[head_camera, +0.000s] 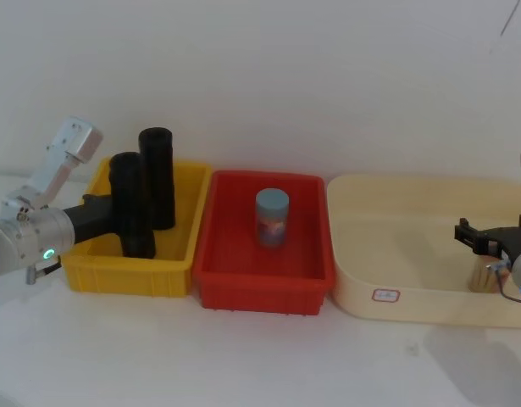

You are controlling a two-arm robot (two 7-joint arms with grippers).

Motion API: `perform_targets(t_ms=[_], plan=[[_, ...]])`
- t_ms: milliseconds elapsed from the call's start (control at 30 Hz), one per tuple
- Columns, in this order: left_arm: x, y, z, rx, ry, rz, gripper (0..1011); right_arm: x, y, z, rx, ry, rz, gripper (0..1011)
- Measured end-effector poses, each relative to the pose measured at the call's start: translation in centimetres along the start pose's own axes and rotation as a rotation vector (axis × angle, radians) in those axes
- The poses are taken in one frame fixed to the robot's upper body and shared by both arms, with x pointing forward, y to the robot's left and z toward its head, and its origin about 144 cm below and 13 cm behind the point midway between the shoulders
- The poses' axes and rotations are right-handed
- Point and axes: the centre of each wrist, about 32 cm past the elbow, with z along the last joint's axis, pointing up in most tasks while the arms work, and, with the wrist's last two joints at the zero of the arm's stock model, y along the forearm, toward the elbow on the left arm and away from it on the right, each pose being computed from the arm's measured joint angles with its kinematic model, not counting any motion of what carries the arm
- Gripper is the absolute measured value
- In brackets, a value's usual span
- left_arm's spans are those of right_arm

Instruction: Pick up the garbage bag with the one hand and transfer it to the other hand.

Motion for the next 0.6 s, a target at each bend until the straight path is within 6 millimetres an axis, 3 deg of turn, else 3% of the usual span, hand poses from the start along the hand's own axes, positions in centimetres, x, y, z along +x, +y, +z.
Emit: perform_targets(t_ms=[300, 600], plan=[[-0.2, -0.9, 0.7, -0.004, 0.0, -0.006, 398, 0.0, 0.1, -0.1, -0.003, -0.001, -0.001, 1001], [-0.7, -2.6, 3.6, -0.042, -0.012, -0.034, 398, 0.0, 0.1, -0.1, -0.005, -0.001, -0.001, 1001]])
